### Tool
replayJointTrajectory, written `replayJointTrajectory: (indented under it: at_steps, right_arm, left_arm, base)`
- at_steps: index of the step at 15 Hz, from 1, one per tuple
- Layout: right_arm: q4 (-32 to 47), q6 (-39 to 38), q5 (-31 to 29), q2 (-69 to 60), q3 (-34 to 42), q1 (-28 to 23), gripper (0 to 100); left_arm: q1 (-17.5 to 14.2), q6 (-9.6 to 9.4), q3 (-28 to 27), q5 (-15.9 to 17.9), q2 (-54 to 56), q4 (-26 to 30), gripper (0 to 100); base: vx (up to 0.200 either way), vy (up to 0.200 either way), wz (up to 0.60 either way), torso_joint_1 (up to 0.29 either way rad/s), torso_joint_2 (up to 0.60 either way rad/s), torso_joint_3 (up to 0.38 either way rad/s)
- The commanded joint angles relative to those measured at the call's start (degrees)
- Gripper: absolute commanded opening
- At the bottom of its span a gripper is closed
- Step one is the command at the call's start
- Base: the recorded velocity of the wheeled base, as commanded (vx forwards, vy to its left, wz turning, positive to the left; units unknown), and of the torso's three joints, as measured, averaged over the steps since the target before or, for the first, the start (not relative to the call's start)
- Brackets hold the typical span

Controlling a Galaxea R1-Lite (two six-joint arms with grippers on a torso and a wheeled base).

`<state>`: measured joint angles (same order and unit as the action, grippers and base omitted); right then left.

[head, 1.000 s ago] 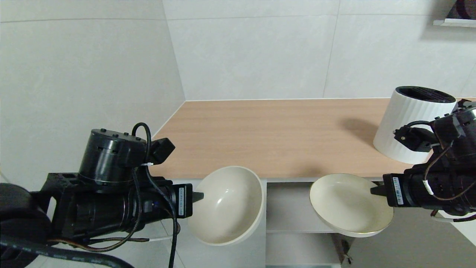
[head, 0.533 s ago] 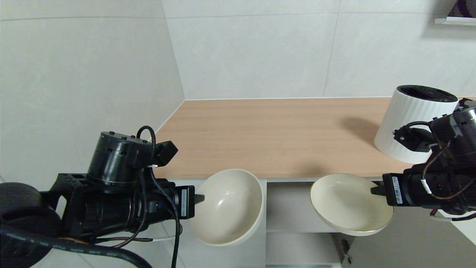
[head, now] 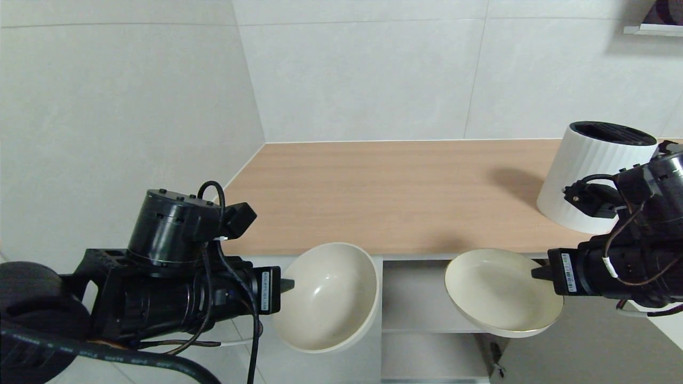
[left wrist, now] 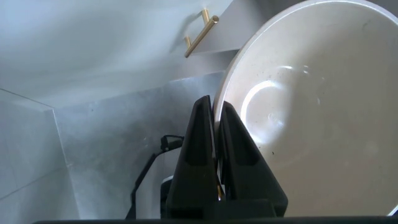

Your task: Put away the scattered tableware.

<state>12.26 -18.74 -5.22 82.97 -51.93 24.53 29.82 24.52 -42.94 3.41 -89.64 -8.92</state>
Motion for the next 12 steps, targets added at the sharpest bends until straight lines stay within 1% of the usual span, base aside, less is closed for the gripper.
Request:
replayJointTrajectory:
  at_steps: [1,6,12]
  right_arm:
    - [0.04,0.02,0.03,0.18,-0.01,0.08,0]
    - [0.04,0.02,0.03,0.18,-0.01,-0.01,0]
    - [-0.05,0.02,0.12,0.18,0.34,-0.01,0]
  left_arm:
    - [-0.02,0.01,0.04,-0.07,-0.19,0.05,0]
    - [-0.02,0.01,0.04,-0.07,-0.19,0.05,0]
    - [-0.02,0.01,0.04,-0.07,-0.27,0.05,0]
  base:
    - [0.000,0.000,0.00,-0.119,0.28,0.154]
    - [0.000,0.000,0.00,-0.185,0.46,0.254]
    - [0.000,0.000,0.00,-0.182,0.48,0.291]
